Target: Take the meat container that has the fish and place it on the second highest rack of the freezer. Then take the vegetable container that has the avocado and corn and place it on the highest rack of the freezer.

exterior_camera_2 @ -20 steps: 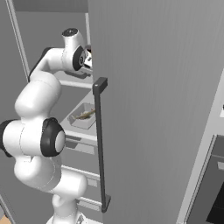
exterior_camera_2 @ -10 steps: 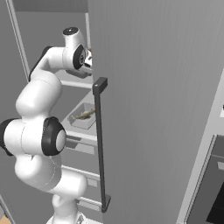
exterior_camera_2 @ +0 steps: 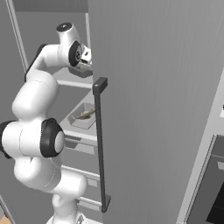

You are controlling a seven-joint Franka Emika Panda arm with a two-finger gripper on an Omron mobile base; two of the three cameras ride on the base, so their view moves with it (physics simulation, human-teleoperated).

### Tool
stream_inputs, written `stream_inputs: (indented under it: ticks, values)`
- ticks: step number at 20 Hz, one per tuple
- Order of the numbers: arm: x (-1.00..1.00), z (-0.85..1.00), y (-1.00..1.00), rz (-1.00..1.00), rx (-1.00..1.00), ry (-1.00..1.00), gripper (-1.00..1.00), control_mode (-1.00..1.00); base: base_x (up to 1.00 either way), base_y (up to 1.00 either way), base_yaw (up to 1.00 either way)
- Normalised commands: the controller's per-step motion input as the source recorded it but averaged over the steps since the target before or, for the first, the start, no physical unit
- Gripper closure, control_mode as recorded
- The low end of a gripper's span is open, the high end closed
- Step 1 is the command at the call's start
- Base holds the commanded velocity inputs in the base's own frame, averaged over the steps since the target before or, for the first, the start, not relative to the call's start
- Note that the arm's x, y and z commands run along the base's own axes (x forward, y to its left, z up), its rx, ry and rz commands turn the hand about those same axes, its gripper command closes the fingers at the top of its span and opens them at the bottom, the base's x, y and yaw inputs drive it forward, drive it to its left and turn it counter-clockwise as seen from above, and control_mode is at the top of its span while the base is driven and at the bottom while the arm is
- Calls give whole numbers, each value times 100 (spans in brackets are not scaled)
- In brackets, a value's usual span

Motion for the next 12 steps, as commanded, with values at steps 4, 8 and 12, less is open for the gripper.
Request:
stream_inputs:
  ticks: [4, 8, 12]
  values:
    - [-69, 0, 4, 0, 0, -24, -100, -100, 0, 0, 0]
    - [-62, 0, 0, 0, 0, -22, -100, -100, 0, 0, 0]
    - [-57, 0, 0, 0, 0, -16, -100, -100, 0, 0, 0]
